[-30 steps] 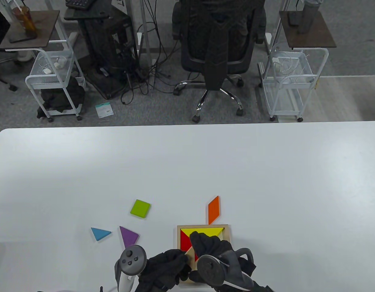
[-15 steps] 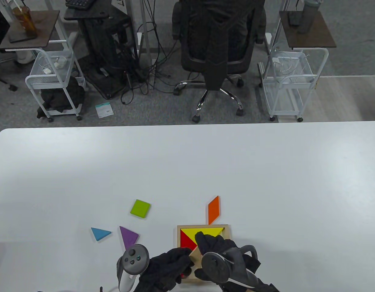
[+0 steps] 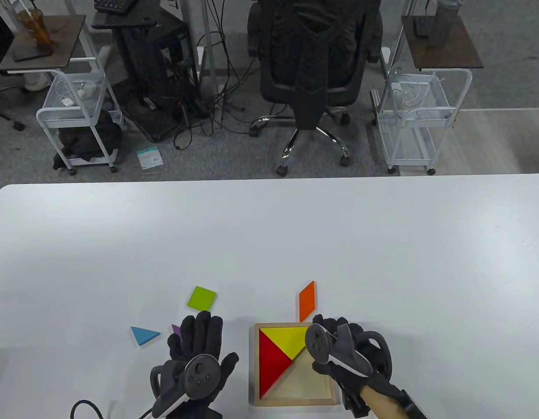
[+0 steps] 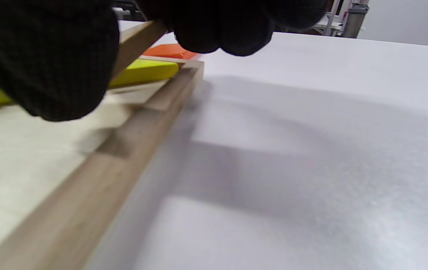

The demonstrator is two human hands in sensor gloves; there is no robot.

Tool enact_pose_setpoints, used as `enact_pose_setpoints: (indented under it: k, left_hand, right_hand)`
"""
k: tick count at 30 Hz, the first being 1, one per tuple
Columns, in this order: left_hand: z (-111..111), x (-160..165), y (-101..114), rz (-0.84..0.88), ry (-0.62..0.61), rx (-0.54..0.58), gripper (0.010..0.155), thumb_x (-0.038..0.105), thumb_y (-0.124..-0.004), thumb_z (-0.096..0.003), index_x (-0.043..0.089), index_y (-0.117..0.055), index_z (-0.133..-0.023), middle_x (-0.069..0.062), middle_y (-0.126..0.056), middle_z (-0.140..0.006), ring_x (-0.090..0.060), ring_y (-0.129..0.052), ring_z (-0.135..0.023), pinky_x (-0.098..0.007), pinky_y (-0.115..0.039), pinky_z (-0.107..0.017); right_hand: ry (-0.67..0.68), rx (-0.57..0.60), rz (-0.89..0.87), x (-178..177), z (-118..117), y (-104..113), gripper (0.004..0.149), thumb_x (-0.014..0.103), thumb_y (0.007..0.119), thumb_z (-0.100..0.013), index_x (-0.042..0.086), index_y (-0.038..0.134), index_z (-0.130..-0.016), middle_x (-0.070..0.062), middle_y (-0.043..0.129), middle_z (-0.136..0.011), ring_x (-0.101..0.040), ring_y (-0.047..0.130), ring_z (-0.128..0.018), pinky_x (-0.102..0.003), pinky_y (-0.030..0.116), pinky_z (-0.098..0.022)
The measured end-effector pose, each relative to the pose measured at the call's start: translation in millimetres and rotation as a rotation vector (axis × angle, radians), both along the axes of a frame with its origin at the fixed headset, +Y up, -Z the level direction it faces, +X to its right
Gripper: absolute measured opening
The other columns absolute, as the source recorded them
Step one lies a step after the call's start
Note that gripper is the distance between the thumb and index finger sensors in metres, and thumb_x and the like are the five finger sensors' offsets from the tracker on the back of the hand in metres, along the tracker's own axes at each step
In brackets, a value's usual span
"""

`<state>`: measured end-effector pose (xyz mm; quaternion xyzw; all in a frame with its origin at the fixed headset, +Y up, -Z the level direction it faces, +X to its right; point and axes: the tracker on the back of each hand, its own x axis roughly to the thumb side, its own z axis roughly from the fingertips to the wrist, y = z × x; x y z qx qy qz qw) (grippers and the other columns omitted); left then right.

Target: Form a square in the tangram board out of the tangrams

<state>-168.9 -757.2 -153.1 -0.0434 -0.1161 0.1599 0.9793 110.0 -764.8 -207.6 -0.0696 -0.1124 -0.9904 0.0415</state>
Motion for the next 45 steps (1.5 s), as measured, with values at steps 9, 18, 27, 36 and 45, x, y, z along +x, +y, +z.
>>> enact_pose_setpoints:
  k: [9,18,27,36,45]
  left_hand:
    - [0.5,5.3,-2.5,-0.005,-0.020,-0.015,0.080,0.052,-0.058,-0.0577,0.012,-0.015,-0.111,-0.026,-0.014,-0.116,-0.058,-0.021,-0.103,-0.079,-0.029,-0.067]
    - [0.6,6.6,-2.0,-0.015,-0.019,-0.022,0.080,0.052,-0.059,-0.0577,0.012,-0.013,-0.111,-0.026,-0.013,-0.115,-0.058,-0.021,-0.103,-0.079,-0.030,-0.067]
    - [0.5,8.0,-2.6,-0.019,-0.020,-0.036,0.081,0.052,-0.059,-0.0577,0.012,-0.012,-0.110,-0.026,-0.013,-0.115,-0.058,-0.021,-0.103,-0.079,-0.030,-0.067]
    - [-1.6,2.1,-3.7,-0.040,0.005,-0.046,0.081,0.052,-0.058,-0.0578,0.014,-0.010,-0.110,-0.025,-0.009,-0.115,-0.058,-0.015,-0.102,-0.079,-0.025,-0.066]
    - [-3.6,-3.7,-5.7,-0.048,0.026,-0.060,0.081,0.053,-0.058,-0.0578,0.015,-0.009,-0.110,-0.025,-0.005,-0.114,-0.057,-0.011,-0.101,-0.078,-0.022,-0.066]
  right_hand:
    - [-0.044,-0.059,0.010,3.8,-7.5,-8.8,0.090,0.050,0.091,-0.026,0.029,0.048,-0.102,0.000,0.056,-0.103,-0.026,0.063,-0.088,-0.036,0.063,-0.062]
    - [-0.050,-0.087,0.061,2.4,-9.5,-6.6,0.091,0.051,0.090,-0.026,0.030,0.045,-0.103,0.001,0.052,-0.105,-0.026,0.059,-0.090,-0.036,0.060,-0.065]
    - [-0.086,-0.082,0.028,6.8,-12.6,-6.9,0.089,0.050,0.088,-0.029,0.032,0.043,-0.103,0.002,0.049,-0.106,-0.025,0.057,-0.092,-0.035,0.059,-0.067]
    - [-0.215,-0.015,-0.171,38.6,-17.1,23.0,0.099,0.058,0.080,-0.028,0.050,0.011,-0.099,0.016,-0.007,-0.110,-0.016,-0.003,-0.109,-0.043,0.024,-0.088]
    - [-0.367,-0.023,-0.214,92.0,-8.8,14.7,0.098,0.061,0.076,-0.028,0.055,0.003,-0.094,0.022,-0.022,-0.101,-0.009,-0.022,-0.101,-0.042,0.013,-0.089]
